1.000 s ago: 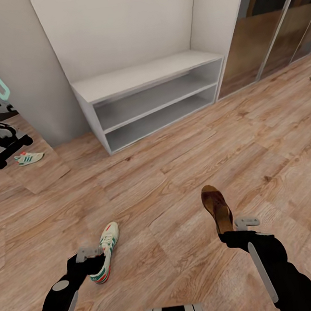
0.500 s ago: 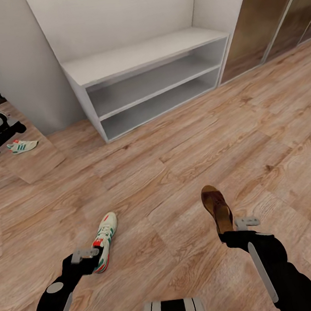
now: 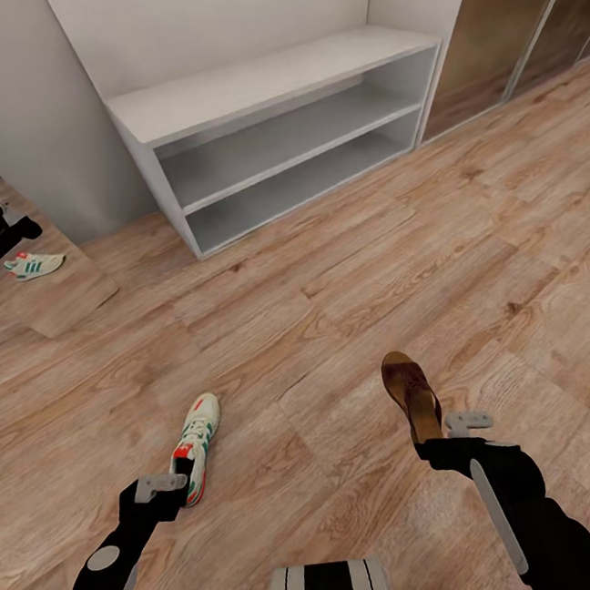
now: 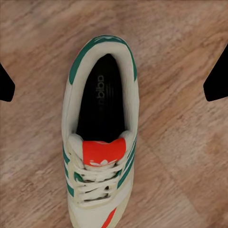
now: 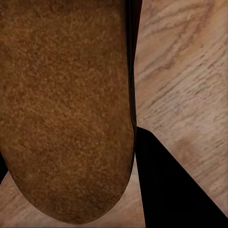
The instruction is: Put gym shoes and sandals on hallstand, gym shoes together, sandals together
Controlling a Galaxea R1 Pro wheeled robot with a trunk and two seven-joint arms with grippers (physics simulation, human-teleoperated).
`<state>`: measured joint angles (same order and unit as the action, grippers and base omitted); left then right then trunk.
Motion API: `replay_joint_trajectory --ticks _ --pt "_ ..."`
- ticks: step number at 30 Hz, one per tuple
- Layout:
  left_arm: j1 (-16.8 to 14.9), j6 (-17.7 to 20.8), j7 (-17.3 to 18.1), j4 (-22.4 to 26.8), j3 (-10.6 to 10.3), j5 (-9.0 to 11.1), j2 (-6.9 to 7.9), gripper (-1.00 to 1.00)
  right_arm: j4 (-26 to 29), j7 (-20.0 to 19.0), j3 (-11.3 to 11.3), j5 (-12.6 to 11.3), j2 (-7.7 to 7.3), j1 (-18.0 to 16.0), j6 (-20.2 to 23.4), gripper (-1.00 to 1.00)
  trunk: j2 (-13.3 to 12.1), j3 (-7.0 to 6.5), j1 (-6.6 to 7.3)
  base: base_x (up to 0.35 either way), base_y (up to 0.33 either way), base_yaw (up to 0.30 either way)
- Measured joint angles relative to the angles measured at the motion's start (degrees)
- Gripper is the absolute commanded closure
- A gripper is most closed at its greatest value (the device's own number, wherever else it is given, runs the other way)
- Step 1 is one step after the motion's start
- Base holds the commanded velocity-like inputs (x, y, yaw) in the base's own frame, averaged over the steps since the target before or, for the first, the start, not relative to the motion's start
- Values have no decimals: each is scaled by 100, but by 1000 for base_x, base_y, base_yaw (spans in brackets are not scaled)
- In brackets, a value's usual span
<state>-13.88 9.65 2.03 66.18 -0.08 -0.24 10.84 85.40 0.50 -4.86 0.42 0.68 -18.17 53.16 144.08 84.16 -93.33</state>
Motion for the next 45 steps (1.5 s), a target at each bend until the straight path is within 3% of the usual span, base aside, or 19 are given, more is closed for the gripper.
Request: replay_joint_trajectory --ticks 8,14,32,37,45 --pt "0 -39 4 -8 -7 -5 -1 -100 3 -3 -16 2 -2 0 0 100 9 212 -18 0 0 0" --pt "0 -284 5 -8 -8 -1 -3 -100 3 -4 -18 2 -2 0 0 100 17 400 -34 0 0 0" --pt "0 -332 2 -8 -2 0 3 -100 1 -5 -22 1 -2 0 0 100 41 966 -80 0 0 0" --pt "0 -535 2 -8 0 3 4 -100 1 -3 -23 3 -2 0 0 100 48 1122 -93 0 0 0" --pt "0 -620 2 -8 7 7 4 -100 5 -6 -26 1 -2 0 0 100 48 1146 -93 0 0 0"
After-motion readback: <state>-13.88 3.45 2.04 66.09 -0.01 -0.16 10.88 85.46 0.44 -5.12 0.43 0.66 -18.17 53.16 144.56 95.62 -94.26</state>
